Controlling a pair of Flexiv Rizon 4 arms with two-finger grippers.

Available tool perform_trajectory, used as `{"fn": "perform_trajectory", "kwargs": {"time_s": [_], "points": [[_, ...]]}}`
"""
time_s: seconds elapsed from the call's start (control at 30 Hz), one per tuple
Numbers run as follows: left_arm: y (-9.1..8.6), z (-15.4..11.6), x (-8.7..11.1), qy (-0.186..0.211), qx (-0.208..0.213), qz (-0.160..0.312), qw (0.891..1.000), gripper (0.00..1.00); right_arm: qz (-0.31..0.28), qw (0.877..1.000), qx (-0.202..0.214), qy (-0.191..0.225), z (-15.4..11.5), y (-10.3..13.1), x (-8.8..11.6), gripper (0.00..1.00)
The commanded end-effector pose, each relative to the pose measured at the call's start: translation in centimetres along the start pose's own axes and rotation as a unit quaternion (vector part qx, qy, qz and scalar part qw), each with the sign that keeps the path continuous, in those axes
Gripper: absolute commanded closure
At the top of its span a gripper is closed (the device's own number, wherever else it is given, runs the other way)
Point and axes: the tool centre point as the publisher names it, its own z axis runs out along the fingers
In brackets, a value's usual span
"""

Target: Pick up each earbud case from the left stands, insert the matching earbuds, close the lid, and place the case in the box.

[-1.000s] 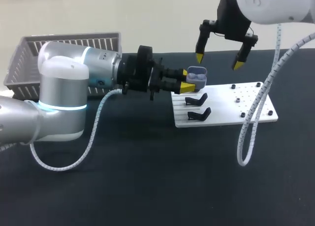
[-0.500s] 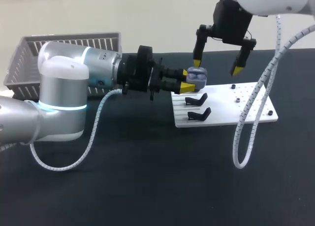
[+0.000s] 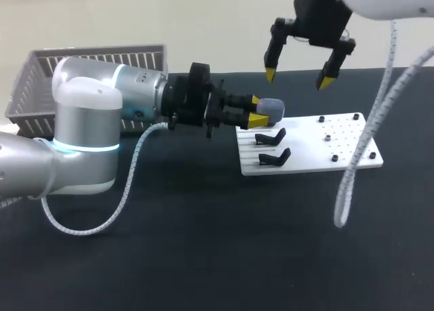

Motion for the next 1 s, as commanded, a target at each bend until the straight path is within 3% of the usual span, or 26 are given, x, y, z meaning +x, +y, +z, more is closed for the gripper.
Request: {"fn": "perform_trajectory", "kwargs": {"time_s": [0.03,0.2,0.33,0.53,0.83,0.97,1.0], "points": [[0.1,0.0,0.0,0.001,0.000,0.000,1.000,1.00,-0.033,0.987,-0.043,-0.150,-2.0,-1.7,4.0,0.00],[-0.1,-2.0,-1.1,0.007,-0.039,-0.005,0.999,1.00,-0.054,0.980,-0.056,-0.185,-2.6,-2.2,4.9,0.00],[-0.3,-4.1,-2.5,0.014,-0.082,-0.003,0.997,1.00,-0.062,0.967,-0.052,-0.241,-3.2,-2.3,5.8,0.00],[0.0,-7.9,-4.9,0.042,-0.160,0.018,0.986,1.00,-0.064,0.956,-0.036,-0.285,-3.7,-2.0,6.1,0.00],[1.9,-16.3,-5.5,0.105,-0.291,0.029,0.950,1.00,-0.059,0.956,-0.046,-0.282,-3.3,-2.1,5.7,0.00],[3.9,-20.3,-5.1,0.124,-0.332,0.042,0.934,1.00,-0.059,0.956,-0.046,-0.282,-3.3,-2.1,5.7,0.00],[4.5,-21.1,-5.0,0.144,-0.339,0.052,0.928,1.00,-0.059,0.956,-0.046,-0.282,-3.3,-2.1,5.7,0.00]]}}
